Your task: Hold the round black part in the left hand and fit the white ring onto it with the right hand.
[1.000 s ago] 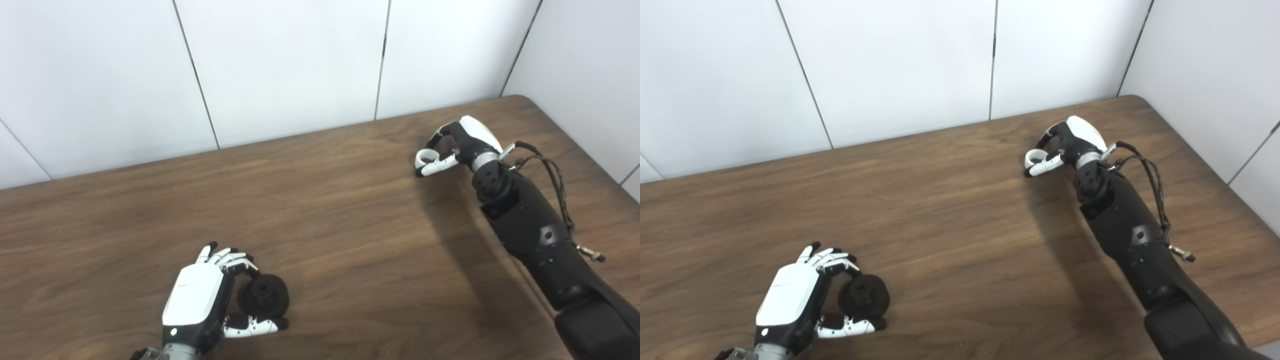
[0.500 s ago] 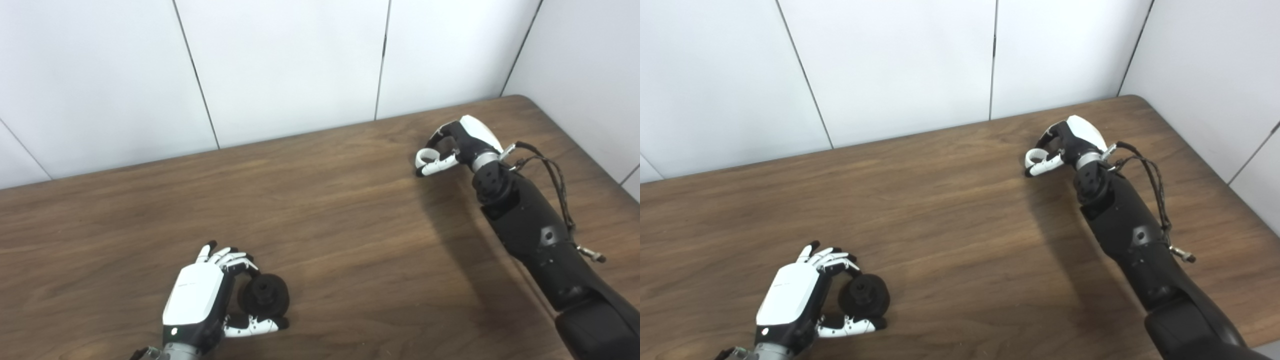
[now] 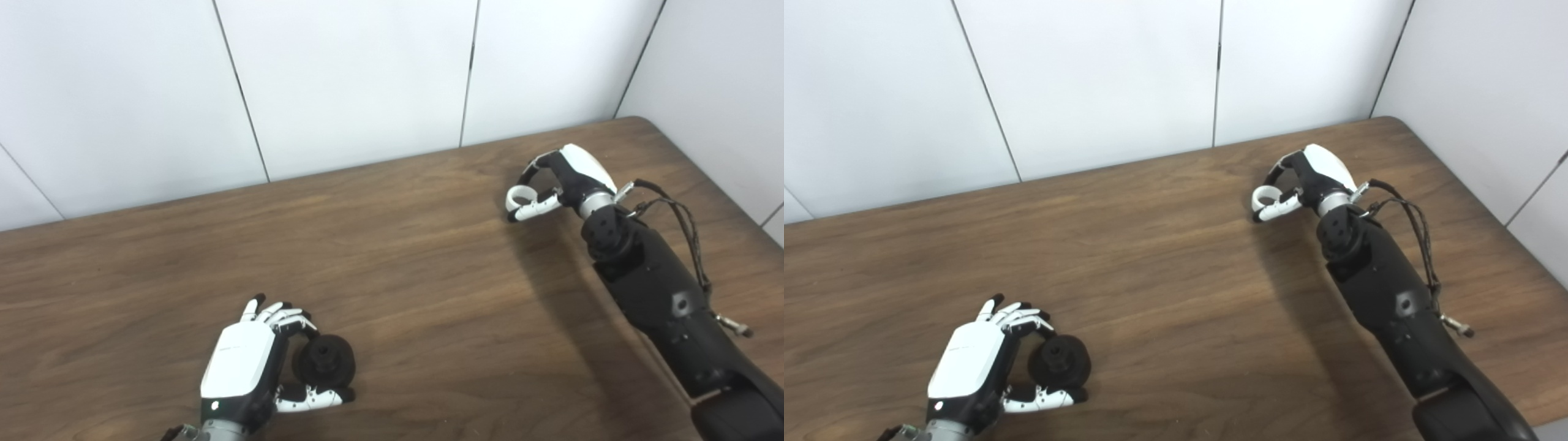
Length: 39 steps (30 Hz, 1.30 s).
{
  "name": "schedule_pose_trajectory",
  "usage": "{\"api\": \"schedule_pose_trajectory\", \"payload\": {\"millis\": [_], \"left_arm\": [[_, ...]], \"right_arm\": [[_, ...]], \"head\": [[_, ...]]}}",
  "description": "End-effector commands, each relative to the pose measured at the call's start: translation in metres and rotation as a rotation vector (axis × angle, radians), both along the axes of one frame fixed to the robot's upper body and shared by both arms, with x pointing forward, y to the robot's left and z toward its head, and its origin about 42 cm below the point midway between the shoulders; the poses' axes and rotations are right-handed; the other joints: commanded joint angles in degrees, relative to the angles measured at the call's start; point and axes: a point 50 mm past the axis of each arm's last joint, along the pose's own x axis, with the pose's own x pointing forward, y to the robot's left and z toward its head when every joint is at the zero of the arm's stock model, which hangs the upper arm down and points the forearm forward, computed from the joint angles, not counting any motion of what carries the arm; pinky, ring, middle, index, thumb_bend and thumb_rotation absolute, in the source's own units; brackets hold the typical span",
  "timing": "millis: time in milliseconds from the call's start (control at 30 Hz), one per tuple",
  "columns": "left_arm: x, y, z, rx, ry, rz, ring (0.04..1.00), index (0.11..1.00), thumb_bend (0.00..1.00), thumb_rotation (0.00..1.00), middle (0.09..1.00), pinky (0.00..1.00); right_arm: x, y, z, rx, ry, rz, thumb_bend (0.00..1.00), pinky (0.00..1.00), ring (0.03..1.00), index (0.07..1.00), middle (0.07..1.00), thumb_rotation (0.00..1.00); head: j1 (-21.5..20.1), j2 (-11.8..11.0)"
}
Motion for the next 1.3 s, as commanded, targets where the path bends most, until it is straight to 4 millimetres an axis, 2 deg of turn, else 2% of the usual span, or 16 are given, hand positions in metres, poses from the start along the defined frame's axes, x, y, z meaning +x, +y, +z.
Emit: {"api": "schedule_pose_trajectory", "payload": {"millis": [0, 300, 600, 833, 1267], "left_arm": [[-0.003, -0.002, -0.002, 0.018, 0.01, 0.003, 0.868, 0.484, 0.52, 0.05, 0.765, 1.0], [-0.004, -0.009, -0.004, 0.024, 0.003, 0.004, 0.862, 0.484, 0.52, 0.05, 0.761, 0.99], [-0.006, -0.018, -0.005, 0.035, 0.009, 0.008, 0.868, 0.484, 0.52, 0.06, 0.766, 1.0], [-0.006, -0.027, -0.007, 0.028, 0.017, 0.015, 0.875, 0.484, 0.52, 0.06, 0.77, 1.0], [-0.007, -0.041, -0.007, 0.006, 0.017, 0.019, 0.88, 0.484, 0.52, 0.06, 0.77, 1.0]], "right_arm": [[0.002, 0.0, 0.034, -0.026, -0.086, 0.03, 0.52, 1.0, 1.0, 0.485, 0.844, 0.13], [-0.018, 0.033, 0.049, -0.036, -0.131, 0.181, 0.52, 1.0, 0.999, 0.484, 0.848, 0.13], [-0.049, 0.09, 0.073, -0.048, -0.118, 0.406, 0.52, 1.0, 0.98, 0.485, 0.855, 0.14], [-0.071, 0.129, 0.089, -0.027, -0.074, 0.563, 0.52, 1.0, 0.992, 0.484, 0.854, 0.13], [-0.089, 0.164, 0.09, -0.01, -0.066, 0.688, 0.52, 1.0, 0.974, 0.483, 0.84, 0.13]], "head": [[0.22, 0.0], [2.23, 0.1], [5.63, 0.75], [10.24, 1.26], [16.01, 2.03]]}}
